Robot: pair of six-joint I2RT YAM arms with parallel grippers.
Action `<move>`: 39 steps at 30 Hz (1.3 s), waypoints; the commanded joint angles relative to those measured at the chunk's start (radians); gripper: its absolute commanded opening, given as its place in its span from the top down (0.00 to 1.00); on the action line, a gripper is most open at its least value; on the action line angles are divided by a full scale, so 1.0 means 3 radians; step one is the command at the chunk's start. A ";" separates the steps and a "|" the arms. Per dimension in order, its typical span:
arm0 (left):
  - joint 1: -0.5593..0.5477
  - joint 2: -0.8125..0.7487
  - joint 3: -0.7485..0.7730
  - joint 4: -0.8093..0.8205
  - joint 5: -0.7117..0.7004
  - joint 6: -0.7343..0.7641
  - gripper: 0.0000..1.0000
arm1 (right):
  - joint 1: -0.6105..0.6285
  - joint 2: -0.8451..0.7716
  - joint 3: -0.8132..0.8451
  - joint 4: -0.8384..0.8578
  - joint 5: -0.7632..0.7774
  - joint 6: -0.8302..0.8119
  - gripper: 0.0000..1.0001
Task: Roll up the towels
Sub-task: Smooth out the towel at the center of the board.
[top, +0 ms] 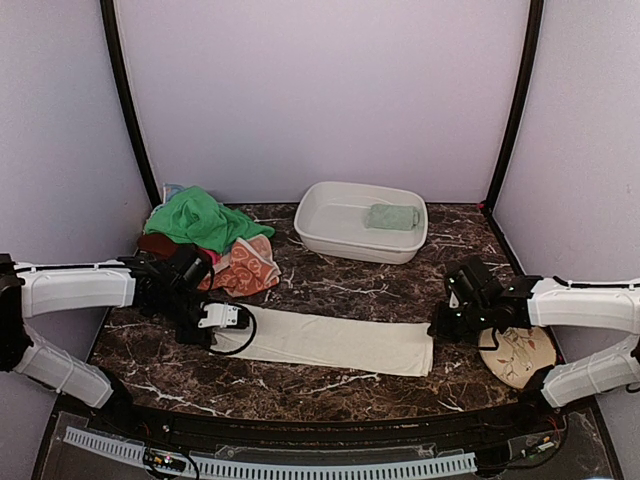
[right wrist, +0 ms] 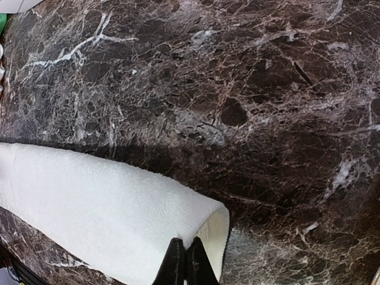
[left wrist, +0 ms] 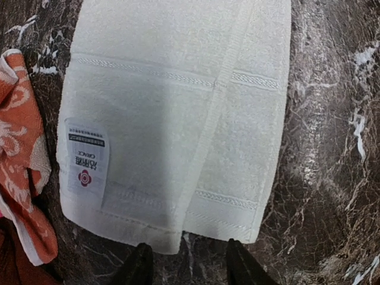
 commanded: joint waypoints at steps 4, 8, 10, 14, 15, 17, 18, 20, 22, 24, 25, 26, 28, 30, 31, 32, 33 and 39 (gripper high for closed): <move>-0.0200 -0.0019 -0.0198 0.0365 -0.0293 0.0379 0.51 | -0.0031 0.0029 0.0068 0.0076 -0.0086 -0.0010 1.00; -0.0235 0.0107 -0.0274 0.0631 -0.0462 0.0504 0.54 | -0.0030 0.0044 0.0083 0.0080 -0.0106 -0.0009 1.00; -0.0249 0.0160 -0.0332 0.0801 -0.0581 0.0596 0.59 | -0.0029 0.0049 0.0088 0.0084 -0.0123 -0.0009 1.00; -0.0264 0.0179 -0.0371 0.0990 -0.0750 0.0664 0.68 | -0.0035 0.0046 0.0098 0.0051 -0.0122 -0.0014 1.00; -0.0264 0.0154 -0.0352 0.0973 -0.0742 0.0660 0.69 | -0.0036 0.0042 0.0101 0.0042 -0.0121 -0.0014 1.00; -0.0262 0.0088 -0.0319 0.0918 -0.0707 0.0662 0.73 | -0.0038 0.0036 0.0104 0.0034 -0.0115 -0.0022 1.00; -0.0262 0.0057 -0.0312 0.0910 -0.0699 0.0660 0.76 | -0.0041 0.0037 0.0103 0.0029 -0.0116 -0.0025 1.00; -0.0267 0.0007 -0.0295 0.0894 -0.0697 0.0650 0.83 | -0.0052 0.0042 0.0108 0.0028 -0.0121 -0.0028 1.00; -0.0267 -0.0021 -0.0285 0.0896 -0.0699 0.0631 0.90 | -0.0066 0.0052 0.0121 0.0032 -0.0132 -0.0037 1.00; -0.0273 -0.0030 -0.0273 0.0885 -0.0698 0.0604 0.97 | -0.0084 0.0063 0.0135 0.0032 -0.0140 -0.0049 1.00; -0.0271 -0.0032 -0.0266 0.0877 -0.0705 0.0588 1.00 | -0.0090 0.0067 0.0137 0.0029 -0.0147 -0.0054 1.00; -0.0274 -0.0035 -0.0258 0.0870 -0.0703 0.0578 1.00 | -0.0101 0.0071 0.0144 0.0032 -0.0154 -0.0058 1.00; -0.0272 -0.0051 -0.0226 0.0824 -0.0704 0.0545 1.00 | -0.0123 0.0075 0.0159 0.0017 -0.0167 -0.0068 1.00; -0.0272 -0.0076 -0.0183 0.0748 -0.0675 0.0519 1.00 | -0.0145 0.0075 0.0177 -0.0003 -0.0176 -0.0082 1.00; -0.0272 -0.0087 -0.0156 0.0702 -0.0659 0.0499 1.00 | -0.0159 0.0075 0.0187 -0.0009 -0.0180 -0.0091 1.00; -0.0273 -0.0095 -0.0115 0.0635 -0.0636 0.0480 1.00 | -0.0169 0.0075 0.0196 -0.0016 -0.0187 -0.0095 1.00; -0.0272 -0.0103 -0.0096 0.0565 -0.0617 0.0458 1.00 | -0.0180 0.0080 0.0200 -0.0021 -0.0189 -0.0097 1.00; -0.0272 -0.0127 -0.0150 0.0306 -0.0499 0.0500 0.75 | -0.0225 0.0122 0.0195 -0.0031 -0.0228 -0.0112 1.00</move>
